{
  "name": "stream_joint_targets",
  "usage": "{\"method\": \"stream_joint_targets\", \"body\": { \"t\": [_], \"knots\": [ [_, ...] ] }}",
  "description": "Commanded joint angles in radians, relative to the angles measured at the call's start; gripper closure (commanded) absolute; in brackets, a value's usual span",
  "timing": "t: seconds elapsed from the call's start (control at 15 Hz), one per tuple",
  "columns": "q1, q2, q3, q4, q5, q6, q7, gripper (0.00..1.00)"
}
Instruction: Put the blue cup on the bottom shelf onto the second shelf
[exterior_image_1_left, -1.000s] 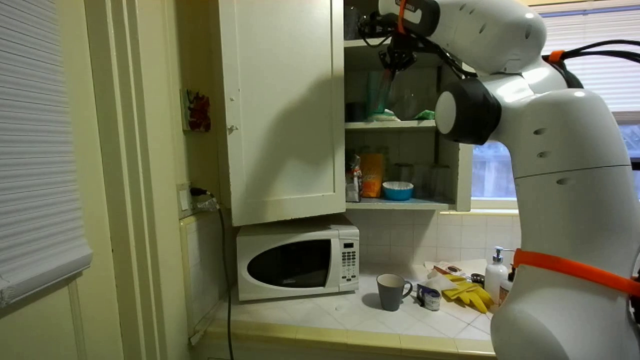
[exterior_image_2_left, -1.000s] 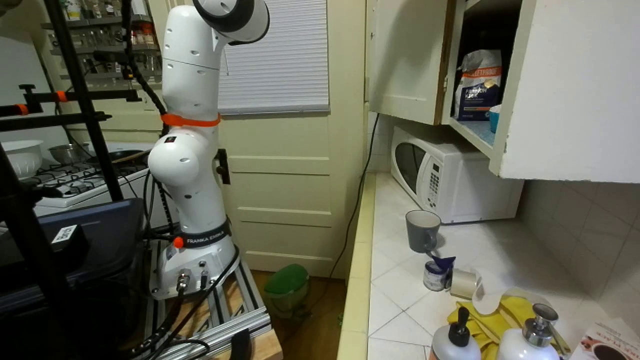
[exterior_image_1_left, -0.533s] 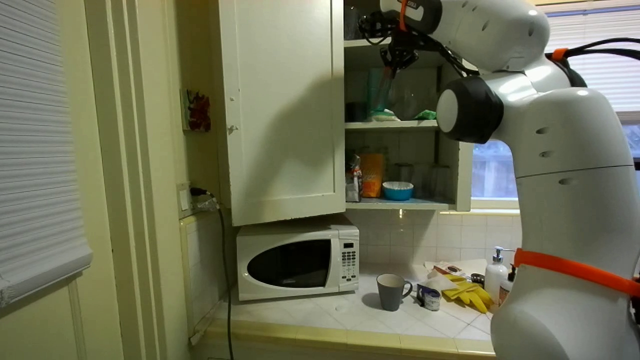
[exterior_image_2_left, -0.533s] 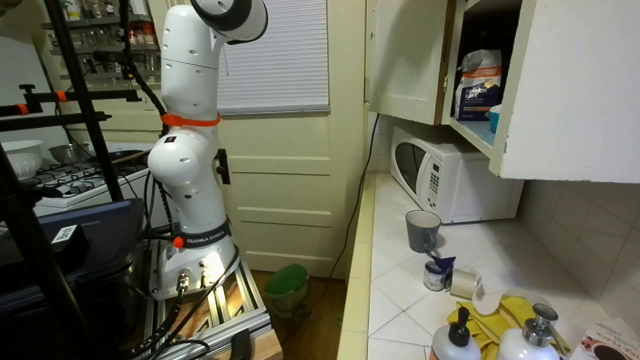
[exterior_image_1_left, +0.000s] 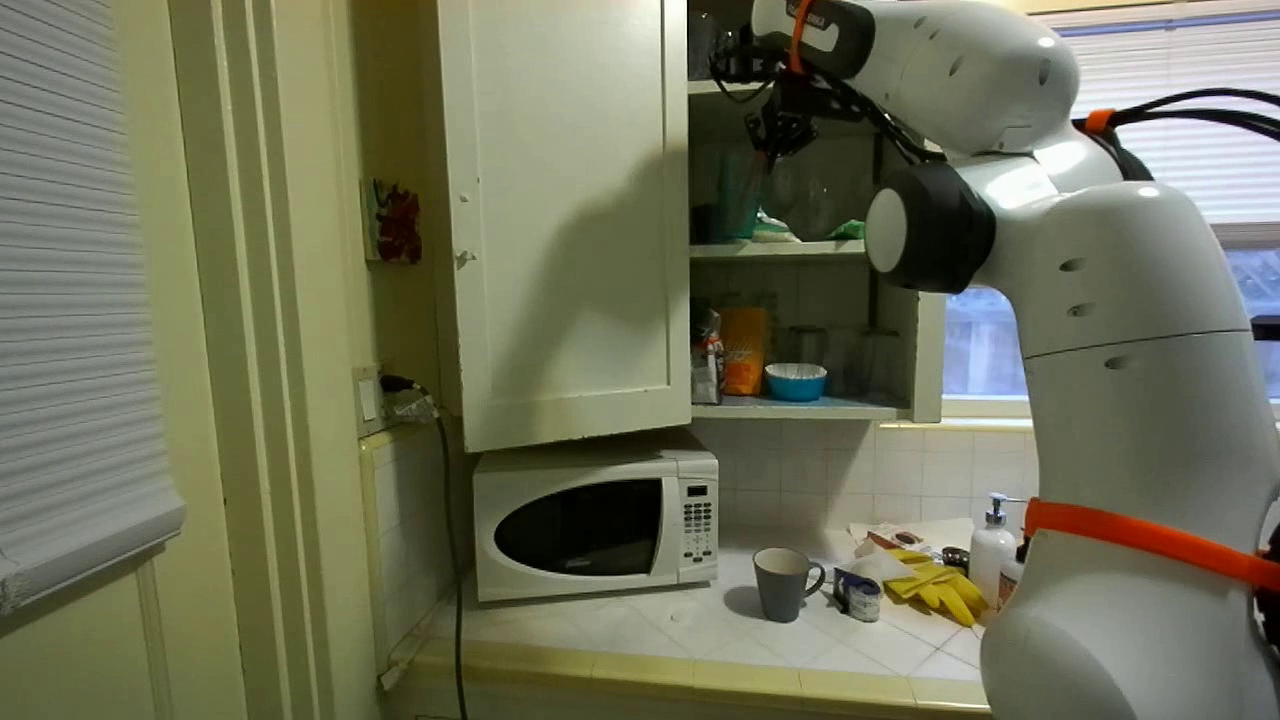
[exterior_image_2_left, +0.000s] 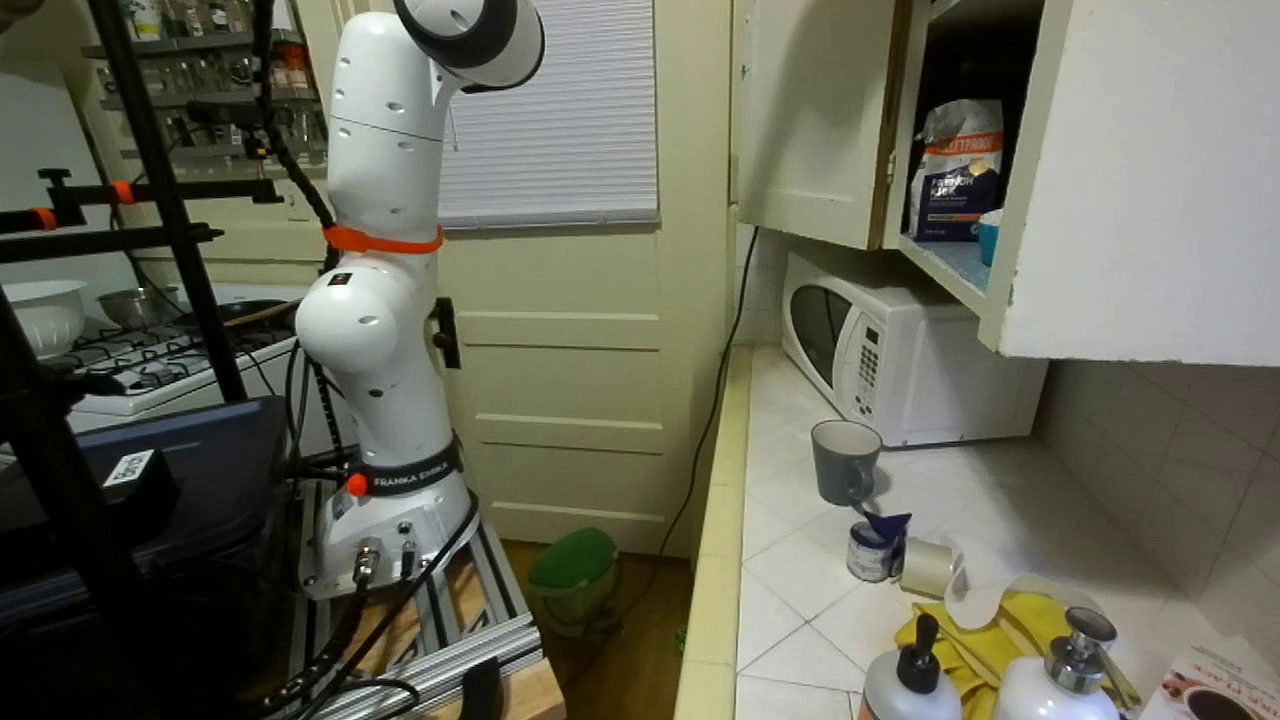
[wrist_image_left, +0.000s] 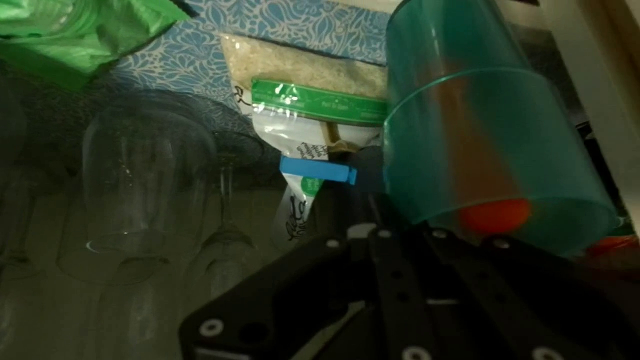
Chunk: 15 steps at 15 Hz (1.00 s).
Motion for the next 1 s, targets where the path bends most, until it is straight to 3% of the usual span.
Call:
{"method": "stream_joint_targets", "body": {
  "t": [0.0, 0.53, 0.93],
  "knots": [
    [-0.035, 0.01, 0.024, 0.029, 0.088, -0.056, -0.121, 0.98],
    [-0.051, 0.038, 0.024, 0.052, 0.106, -0.019, -0.277, 0.98],
    [-0.052, 0.057, 0.031, 0.057, 0.128, 0.047, -0.277, 0.98]
  ]
}}
